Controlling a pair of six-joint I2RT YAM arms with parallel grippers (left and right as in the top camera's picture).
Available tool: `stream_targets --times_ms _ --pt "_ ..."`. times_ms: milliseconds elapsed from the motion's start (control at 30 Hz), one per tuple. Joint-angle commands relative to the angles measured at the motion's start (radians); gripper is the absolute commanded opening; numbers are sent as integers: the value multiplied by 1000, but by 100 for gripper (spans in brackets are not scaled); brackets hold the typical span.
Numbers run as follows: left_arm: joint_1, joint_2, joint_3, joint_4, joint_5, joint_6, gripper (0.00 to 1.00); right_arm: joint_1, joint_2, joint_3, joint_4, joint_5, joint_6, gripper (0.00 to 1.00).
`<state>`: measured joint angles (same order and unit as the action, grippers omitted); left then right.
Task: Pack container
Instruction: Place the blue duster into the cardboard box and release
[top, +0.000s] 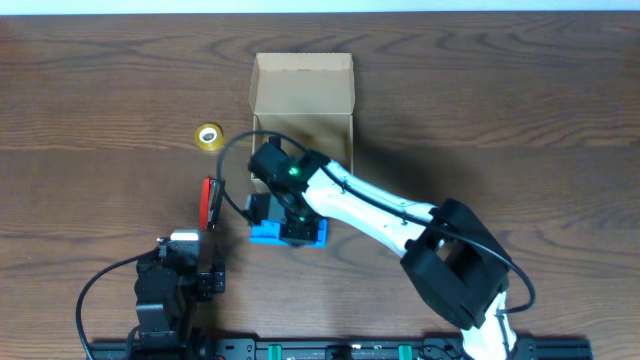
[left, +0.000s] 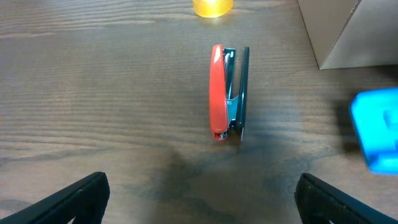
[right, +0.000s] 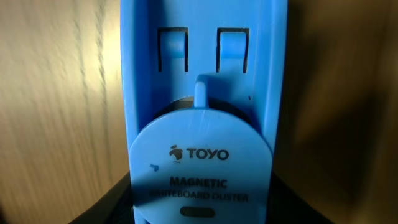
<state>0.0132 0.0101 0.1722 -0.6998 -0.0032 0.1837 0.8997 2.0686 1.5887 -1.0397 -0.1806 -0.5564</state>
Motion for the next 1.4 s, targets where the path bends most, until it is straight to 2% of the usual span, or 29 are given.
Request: stream_targets --times_ms 0,133,200,367,533,733,1000,1367 --pt "6 -6 -13 -3 3 -5 95 8 -4 134 -68 -2 12 23" --pt "6 -6 -13 -3 3 -5 95 8 -4 260 -158 43 13 22" --pt "6 -6 -13 -3 3 -5 96 8 -4 310 -177 92 19 17" --pt "6 -6 -13 -3 3 -5 95 -7 -4 390 -159 255 37 15" --pt "6 -6 -13 -3 3 -5 95 -54 -4 413 -101 324 42 16" --pt "6 -6 -13 -3 3 -5 95 -159 -4 412 -59 315 131 19" --pt "6 -6 -13 -3 3 -5 95 -266 6 408 -50 103 134 22" --pt "6 -6 -13 -3 3 -5 95 -270 155 406 -18 68 129 20"
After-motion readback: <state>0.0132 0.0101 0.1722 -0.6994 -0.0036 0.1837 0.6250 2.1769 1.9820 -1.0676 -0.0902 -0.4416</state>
